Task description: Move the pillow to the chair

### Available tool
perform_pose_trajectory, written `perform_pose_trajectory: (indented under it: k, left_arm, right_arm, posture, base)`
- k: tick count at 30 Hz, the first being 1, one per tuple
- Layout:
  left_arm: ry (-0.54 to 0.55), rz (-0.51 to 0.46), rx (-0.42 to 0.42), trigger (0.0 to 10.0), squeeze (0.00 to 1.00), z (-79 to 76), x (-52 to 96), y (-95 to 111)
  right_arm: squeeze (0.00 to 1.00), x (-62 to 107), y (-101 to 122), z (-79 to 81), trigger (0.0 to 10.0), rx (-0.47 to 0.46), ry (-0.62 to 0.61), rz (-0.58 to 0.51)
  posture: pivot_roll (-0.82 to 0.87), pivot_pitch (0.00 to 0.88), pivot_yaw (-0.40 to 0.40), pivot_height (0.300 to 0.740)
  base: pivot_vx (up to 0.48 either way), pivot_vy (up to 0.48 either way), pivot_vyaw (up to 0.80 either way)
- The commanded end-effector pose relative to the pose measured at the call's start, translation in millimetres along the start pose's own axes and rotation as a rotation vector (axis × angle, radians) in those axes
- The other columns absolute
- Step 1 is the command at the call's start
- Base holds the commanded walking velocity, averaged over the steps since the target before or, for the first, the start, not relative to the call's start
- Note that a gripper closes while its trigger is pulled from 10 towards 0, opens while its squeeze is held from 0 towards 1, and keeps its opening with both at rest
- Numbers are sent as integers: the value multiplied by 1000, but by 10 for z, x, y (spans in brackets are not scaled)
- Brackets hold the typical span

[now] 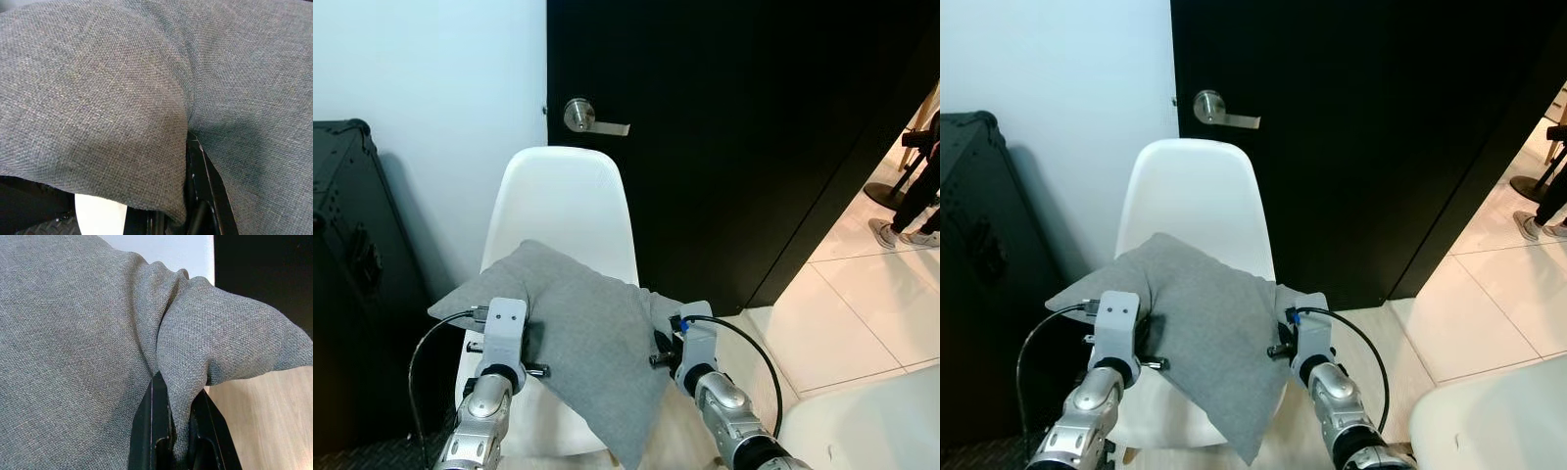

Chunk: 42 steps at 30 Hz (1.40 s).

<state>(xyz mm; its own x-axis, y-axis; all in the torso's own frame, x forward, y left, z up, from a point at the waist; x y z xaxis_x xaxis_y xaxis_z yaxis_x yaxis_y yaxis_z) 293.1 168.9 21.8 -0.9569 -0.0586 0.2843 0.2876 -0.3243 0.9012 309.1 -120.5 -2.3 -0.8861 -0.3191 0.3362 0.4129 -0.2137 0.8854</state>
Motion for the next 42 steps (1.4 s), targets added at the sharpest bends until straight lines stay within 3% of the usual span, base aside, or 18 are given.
perform_pose_trajectory:
  k: [1,21,32,39,41,42]
  left_arm:
    - [-5,-41,-19,10000,0,-9,-16,80]
    - [0,-36,-23,10000,0,1,1,55]
    - [63,-12,-1,10000,0,166,-81,64]
    - [97,11,-22,10000,0,217,-77,24]
    - [127,40,65,10000,0,252,-76,-16]
    - [127,40,65,10000,0,252,-76,-16]
  right_arm:
    - [0,-22,53,19,10000,-5,16,-15]
    - [0,-32,59,45,10000,17,23,-16]
    - [0,-69,63,126,10000,32,59,1]
    - [0,-62,64,91,10000,45,55,11]
    - [0,-61,64,81,10000,39,47,6]
    - [0,-61,64,81,10000,39,47,6]
  posture:
    - [148,0,-114,655]
    - [149,0,-116,630]
    - [155,0,-127,615]
    - [159,0,-133,615]
    - [157,0,-130,615]
    - [157,0,-130,615]
  base:
    - [0,0,0]
    - [0,0,0]
    - [0,0,0]
    - [0,0,0]
    - [0,0,0]
    - [0,0,0]
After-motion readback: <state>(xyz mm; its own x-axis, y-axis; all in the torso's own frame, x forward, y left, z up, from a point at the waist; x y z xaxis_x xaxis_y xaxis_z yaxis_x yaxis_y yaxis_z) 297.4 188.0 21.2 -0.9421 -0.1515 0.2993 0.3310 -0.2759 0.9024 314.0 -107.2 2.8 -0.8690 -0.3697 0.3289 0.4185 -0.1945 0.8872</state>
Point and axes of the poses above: a point about 5 cm out from each wrist's last joint towards the gripper, its own x axis pointing back from the gripper into the wrist, its own y axis along the axis of the wrist's last joint, z = x × y, the point moved 2 cm from there along -x, pointing out of the wrist towards the gripper, and after that the axes turned 13 degrees about -x, right-handed, at the moved point
